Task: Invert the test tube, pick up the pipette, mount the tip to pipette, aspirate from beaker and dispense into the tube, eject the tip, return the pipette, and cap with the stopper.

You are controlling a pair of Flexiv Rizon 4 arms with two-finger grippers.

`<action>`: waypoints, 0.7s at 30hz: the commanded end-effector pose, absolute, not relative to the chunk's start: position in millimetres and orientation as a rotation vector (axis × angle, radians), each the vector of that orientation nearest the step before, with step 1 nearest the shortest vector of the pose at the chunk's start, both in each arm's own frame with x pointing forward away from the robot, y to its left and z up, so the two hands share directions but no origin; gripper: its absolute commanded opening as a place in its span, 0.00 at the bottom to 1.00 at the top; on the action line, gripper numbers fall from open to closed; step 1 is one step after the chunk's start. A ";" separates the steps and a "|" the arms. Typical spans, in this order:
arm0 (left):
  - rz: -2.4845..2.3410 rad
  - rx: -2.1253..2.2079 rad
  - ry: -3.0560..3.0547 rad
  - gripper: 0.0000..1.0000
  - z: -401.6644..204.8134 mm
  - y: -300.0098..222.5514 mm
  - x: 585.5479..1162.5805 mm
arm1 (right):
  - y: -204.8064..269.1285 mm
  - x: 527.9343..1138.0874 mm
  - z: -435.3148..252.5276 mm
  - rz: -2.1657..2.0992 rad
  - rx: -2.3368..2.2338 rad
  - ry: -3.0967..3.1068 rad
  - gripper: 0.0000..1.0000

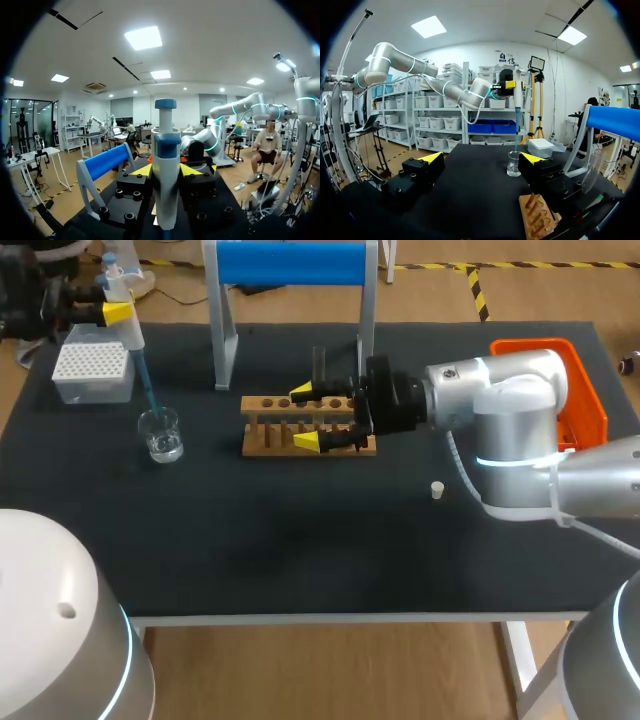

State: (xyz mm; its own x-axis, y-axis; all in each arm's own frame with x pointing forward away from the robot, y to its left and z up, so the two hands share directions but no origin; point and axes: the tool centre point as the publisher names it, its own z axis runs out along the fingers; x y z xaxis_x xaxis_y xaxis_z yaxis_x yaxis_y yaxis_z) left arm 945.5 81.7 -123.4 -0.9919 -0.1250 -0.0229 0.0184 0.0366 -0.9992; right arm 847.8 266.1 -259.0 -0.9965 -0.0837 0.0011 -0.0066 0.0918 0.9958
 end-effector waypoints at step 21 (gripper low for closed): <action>-2.112 -0.106 2.183 0.00 -124.0 82.3 946.0 | 363.7 847.7 -282.3 -1.967 -0.260 -2.578 1.00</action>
State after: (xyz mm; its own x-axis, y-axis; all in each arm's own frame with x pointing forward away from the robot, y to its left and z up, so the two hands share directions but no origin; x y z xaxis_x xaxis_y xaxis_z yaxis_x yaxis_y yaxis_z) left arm 945.6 81.6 -123.4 -0.9919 -0.1248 -0.0229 0.0185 0.0367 -0.9992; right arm 847.4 335.4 -272.8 -0.9928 0.1158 0.0316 0.0603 0.2537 0.9654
